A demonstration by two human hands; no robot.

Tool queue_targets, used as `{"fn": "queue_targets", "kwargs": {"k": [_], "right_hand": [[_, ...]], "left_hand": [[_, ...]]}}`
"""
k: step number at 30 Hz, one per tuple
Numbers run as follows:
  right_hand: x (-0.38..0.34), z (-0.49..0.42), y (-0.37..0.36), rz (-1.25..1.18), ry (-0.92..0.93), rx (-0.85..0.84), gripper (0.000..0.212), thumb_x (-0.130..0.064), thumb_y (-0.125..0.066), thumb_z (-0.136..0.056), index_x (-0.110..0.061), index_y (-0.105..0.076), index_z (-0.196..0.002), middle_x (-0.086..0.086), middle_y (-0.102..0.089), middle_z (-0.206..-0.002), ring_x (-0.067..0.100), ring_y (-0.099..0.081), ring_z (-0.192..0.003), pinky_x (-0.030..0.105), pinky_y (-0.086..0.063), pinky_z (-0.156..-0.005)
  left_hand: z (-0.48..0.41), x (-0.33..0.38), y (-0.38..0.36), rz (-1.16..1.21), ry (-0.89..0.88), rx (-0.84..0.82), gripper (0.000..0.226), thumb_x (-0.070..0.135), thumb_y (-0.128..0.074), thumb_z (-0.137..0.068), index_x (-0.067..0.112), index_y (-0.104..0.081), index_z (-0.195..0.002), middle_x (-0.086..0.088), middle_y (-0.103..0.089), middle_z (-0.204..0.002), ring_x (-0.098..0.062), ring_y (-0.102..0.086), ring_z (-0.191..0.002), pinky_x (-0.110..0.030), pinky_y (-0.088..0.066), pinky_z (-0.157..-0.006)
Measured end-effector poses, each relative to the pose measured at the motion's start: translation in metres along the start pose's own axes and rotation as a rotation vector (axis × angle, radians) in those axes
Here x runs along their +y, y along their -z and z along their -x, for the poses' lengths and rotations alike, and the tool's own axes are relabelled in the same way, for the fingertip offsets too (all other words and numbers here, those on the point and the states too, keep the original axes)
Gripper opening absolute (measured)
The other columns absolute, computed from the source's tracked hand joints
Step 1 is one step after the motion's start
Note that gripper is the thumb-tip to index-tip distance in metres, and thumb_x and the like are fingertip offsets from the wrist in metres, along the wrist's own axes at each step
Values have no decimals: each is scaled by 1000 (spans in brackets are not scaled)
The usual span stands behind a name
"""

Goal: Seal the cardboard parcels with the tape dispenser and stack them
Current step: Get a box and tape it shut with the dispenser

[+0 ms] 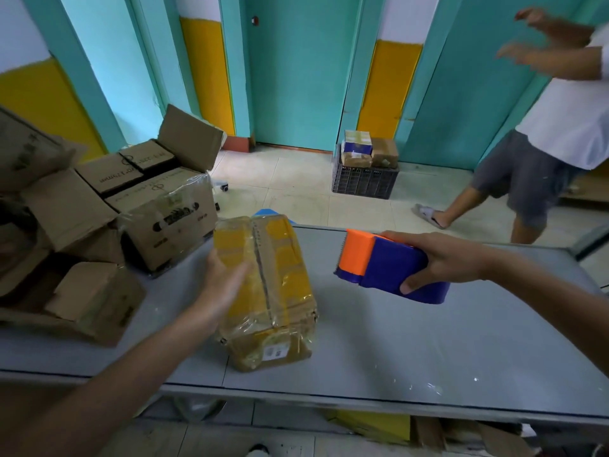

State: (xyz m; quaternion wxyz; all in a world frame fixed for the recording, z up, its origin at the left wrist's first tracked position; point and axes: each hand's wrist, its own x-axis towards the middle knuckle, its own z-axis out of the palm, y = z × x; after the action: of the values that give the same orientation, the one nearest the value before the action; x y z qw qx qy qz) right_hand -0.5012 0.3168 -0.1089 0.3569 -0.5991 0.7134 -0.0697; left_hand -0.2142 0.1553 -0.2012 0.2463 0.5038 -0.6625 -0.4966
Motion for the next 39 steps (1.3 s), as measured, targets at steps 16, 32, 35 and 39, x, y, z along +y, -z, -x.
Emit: {"fn": "queue_targets", "kwargs": {"k": [16,32,35,39], "right_hand": [[-64,-30,3,-55,147,-69,65,-22,-75,-77,-34,-39,-129,-23,-58,-106,2,-59,-101,19,-55,-74],[-129,-61,-13,-96,76,-251,39,-19,-71,-79,-29,-49,-109,-16,-63,-97,1,-65,-89,14,-52,-65],[-133,-59,-14,-93,34,-260,38,-23,-72,-78,-28,-49,-108,-15,-64,-96,1,-65,-87,14,-52,-66],[-117,-38,-12,-78,-52,-336,51,-36,-71,-67,-28,-50,-113,-18,-67,-99,4,-64,-97,15,-53,-71]], "left_hand": [[10,55,-2,418,-135,-432,26,28,-39,-97,16,-58,-110,-1,-65,-107,-14,-62,-96,-25,-52,-82],[-7,25,45,292,-48,-266,16,7,-55,-91,16,-66,-84,5,-67,-68,-4,-61,-60,-15,-48,-56],[0,24,44,305,-109,-233,19,4,-55,-89,12,-64,-75,6,-66,-59,-1,-61,-55,-12,-47,-53],[3,-7,69,407,4,-122,19,-1,-55,-87,4,-59,-70,-3,-65,-54,-6,-59,-44,-12,-47,-50]]}}
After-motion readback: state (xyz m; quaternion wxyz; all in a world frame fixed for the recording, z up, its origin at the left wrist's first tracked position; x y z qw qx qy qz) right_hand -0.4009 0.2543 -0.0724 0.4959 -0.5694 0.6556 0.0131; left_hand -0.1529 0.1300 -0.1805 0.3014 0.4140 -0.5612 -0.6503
